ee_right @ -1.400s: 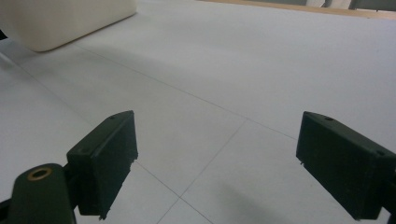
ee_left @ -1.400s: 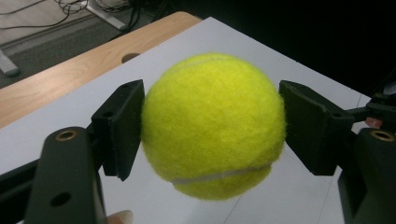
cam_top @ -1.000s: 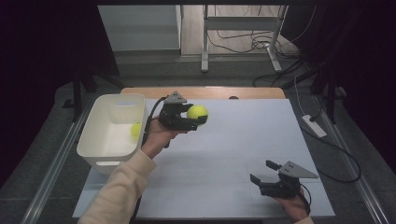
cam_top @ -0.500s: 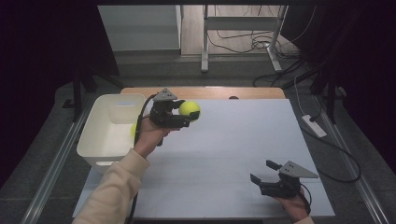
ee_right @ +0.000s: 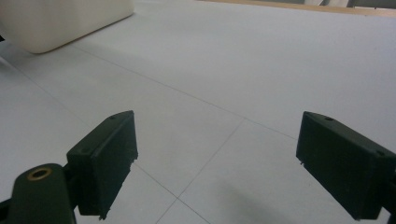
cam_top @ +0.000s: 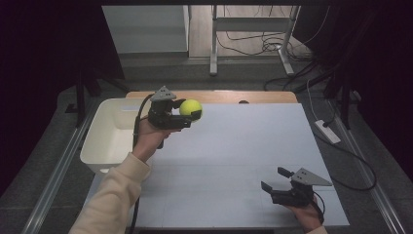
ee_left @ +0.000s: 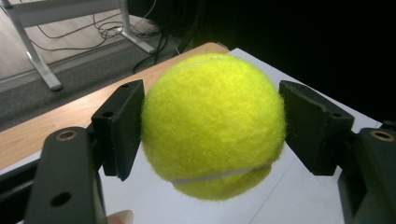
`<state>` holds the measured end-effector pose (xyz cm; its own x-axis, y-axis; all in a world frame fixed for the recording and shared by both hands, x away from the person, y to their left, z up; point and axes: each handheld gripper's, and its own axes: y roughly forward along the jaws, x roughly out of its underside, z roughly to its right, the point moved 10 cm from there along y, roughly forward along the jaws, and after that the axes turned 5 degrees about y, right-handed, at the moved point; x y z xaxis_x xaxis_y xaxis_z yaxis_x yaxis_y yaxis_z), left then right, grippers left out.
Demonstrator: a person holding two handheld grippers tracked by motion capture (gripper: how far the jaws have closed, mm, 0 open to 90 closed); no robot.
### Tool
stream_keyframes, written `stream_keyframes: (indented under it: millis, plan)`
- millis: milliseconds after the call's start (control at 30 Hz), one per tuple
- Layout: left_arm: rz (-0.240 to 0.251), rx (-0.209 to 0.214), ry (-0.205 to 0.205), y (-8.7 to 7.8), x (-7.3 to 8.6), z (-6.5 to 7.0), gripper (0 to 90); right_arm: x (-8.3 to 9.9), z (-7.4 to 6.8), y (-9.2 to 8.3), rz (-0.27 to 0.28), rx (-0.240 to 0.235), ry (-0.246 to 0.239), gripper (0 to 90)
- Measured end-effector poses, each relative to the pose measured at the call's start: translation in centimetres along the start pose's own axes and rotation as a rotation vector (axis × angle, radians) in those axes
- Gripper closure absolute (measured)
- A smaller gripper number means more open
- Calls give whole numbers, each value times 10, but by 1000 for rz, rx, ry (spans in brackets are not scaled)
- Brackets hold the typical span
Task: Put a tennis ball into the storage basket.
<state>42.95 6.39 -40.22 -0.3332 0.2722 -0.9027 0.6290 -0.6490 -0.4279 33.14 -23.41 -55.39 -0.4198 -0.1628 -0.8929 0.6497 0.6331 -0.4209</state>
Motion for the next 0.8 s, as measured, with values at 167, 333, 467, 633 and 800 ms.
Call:
stream_keyframes:
  millis: [167,333,467,633,800]
  plan:
    - [6,-8,-6,-4,-1,-3,273,0,0,0,0,1,-1,126]
    - [13,-18,-14,-10,-2,-7,273,-1,0,0,3,-1,2,126]
    - [13,-30,-19,-13,-2,-12,274,-1,0,-1,5,0,4,126]
    - [14,-45,-24,-18,-1,-17,273,-1,0,-1,5,2,3,126]
    - [17,-60,-32,-23,-1,-23,273,-1,0,-1,4,2,2,126]
